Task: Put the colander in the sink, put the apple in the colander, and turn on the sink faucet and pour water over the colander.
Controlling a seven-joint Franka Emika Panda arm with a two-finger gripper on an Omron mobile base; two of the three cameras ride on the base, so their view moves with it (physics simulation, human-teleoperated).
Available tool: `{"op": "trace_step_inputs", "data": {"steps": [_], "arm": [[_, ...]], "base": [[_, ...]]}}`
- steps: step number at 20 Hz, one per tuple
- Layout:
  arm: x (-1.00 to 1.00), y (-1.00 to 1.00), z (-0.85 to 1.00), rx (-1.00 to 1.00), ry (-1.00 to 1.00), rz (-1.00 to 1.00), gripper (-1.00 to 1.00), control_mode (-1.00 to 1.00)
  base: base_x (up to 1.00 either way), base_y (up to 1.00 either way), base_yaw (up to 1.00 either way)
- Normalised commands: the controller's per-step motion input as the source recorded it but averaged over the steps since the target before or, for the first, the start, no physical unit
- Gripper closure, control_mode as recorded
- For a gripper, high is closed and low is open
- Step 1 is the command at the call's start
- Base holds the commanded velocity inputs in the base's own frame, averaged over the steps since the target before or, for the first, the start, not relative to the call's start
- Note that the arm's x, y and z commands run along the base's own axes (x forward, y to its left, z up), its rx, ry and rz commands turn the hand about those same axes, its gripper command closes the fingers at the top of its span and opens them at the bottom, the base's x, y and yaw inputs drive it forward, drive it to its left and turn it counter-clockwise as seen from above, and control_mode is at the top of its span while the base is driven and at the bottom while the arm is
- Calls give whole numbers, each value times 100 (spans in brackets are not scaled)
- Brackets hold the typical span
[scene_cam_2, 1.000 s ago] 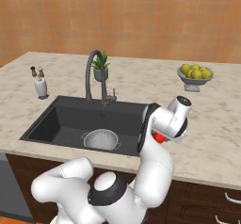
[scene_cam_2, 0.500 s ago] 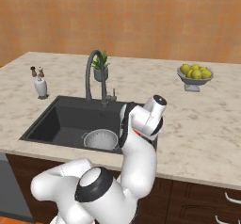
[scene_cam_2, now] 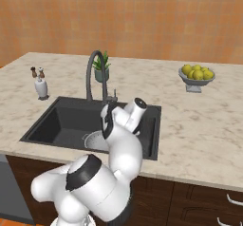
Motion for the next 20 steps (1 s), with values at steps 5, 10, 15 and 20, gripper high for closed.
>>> {"op": "trace_step_inputs", "data": {"steps": [5, 10, 15, 20], "arm": [[36, 46, -33, 3, 0, 4, 100, -100], [12, 34, -30, 3, 0, 5, 100, -100], [13, 30, -29, 2, 0, 5, 100, -100], [20, 15, -37, 0, 0, 5, 100, -100]], "base": [[0, 0, 0], [0, 0, 0], [0, 0, 0], [0, 0, 0]]}}
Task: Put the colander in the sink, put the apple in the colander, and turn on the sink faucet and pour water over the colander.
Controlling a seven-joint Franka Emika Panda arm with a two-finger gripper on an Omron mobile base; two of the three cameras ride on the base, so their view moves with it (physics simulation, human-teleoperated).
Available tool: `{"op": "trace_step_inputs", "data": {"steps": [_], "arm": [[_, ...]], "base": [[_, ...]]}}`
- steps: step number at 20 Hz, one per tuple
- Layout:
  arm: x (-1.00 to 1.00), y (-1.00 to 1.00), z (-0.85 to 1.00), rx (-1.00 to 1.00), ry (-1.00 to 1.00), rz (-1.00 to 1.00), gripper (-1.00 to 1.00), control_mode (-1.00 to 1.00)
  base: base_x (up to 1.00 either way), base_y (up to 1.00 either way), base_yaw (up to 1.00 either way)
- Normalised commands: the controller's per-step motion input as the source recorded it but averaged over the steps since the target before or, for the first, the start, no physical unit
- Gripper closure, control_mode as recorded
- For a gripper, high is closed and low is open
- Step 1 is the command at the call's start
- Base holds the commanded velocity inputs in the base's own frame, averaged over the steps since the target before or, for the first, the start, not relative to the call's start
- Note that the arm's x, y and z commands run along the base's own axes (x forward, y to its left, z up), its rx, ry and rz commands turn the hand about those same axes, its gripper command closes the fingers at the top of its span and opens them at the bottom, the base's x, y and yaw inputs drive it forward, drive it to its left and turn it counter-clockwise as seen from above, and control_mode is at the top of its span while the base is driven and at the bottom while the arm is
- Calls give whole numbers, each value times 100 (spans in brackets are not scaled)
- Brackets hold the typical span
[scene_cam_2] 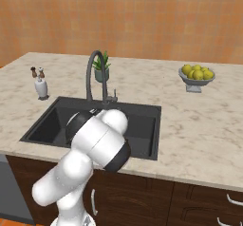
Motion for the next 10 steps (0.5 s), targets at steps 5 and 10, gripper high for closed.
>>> {"op": "trace_step_inputs", "data": {"steps": [5, 10], "arm": [[13, 3, -28, 0, 0, 4, 100, -100], [19, 8, -22, 0, 0, 4, 100, -100]], "base": [[0, 0, 0], [0, 0, 0]]}}
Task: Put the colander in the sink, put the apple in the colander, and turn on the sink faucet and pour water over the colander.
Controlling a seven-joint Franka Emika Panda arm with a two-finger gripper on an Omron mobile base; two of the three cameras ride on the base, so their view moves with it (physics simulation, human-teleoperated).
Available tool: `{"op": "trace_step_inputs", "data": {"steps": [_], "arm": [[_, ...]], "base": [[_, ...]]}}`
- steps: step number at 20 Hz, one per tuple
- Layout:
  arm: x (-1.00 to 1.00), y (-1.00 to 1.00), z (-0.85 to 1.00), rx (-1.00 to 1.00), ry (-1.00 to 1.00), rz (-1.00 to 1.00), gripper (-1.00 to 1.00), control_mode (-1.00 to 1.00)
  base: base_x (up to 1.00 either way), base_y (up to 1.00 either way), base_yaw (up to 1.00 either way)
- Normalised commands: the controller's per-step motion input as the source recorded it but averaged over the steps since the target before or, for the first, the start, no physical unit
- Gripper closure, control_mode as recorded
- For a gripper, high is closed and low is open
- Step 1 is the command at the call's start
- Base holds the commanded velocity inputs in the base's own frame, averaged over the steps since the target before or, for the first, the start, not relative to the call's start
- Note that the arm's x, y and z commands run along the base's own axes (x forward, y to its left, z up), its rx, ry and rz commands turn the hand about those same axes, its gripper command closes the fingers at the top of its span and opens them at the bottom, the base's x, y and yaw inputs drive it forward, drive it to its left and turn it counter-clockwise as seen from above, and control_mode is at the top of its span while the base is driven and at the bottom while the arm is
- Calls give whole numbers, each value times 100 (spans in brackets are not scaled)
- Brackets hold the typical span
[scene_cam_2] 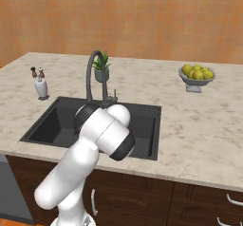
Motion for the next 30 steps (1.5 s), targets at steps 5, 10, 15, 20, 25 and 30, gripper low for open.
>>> {"op": "trace_step_inputs", "data": {"steps": [5, 10, 15, 20, 25, 30], "arm": [[17, 16, -22, 0, 0, 4, 100, -100], [16, 10, -12, 0, 0, 1, -100, -100], [14, 0, 0, 0, -1, 0, -100, -100], [3, 0, 9, 0, -3, 0, -100, -100], [1, -39, 64, 0, -6, 0, -100, -100], [0, -76, 89, 0, -1, -3, -100, -100]], "base": [[0, 0, 0], [0, 0, 0], [0, 0, 0], [0, 0, 0], [0, 0, 0], [0, 0, 0]]}}
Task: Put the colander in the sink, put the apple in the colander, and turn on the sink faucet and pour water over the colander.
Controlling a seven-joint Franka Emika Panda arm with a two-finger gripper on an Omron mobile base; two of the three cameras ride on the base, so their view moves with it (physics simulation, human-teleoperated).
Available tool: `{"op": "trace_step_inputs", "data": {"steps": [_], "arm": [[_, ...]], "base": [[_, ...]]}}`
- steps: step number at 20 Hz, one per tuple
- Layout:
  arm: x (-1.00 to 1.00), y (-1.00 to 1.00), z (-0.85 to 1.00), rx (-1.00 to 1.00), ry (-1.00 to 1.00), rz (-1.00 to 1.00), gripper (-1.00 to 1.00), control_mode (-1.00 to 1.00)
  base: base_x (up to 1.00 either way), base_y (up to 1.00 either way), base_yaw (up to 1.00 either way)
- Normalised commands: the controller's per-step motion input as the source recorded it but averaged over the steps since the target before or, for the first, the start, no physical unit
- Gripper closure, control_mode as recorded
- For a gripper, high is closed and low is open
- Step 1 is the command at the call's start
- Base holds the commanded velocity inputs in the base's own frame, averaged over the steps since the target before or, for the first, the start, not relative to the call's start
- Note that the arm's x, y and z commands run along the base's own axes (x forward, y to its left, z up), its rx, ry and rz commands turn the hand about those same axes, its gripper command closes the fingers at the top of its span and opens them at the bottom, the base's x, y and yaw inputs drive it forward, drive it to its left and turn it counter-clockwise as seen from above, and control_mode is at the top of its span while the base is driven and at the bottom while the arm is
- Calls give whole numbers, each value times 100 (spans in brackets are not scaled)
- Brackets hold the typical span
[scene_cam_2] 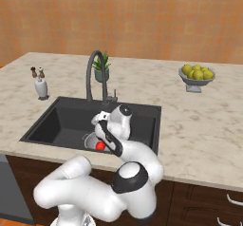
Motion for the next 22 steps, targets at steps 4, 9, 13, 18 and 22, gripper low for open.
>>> {"op": "trace_step_inputs", "data": {"steps": [4, 9, 13, 18, 22], "arm": [[0, -70, 100, 6, 0, -3, -100, -100], [0, -47, 100, 23, 9, -21, -100, -100], [0, -24, 83, 51, 35, -40, -100, -100], [0, -1, 56, 56, 37, -44, -100, -100], [0, 0, 23, 51, 40, -47, -100, -100]], "base": [[0, 0, 0], [0, 0, 0], [0, 0, 0], [0, 0, 0], [0, 0, 0]]}}
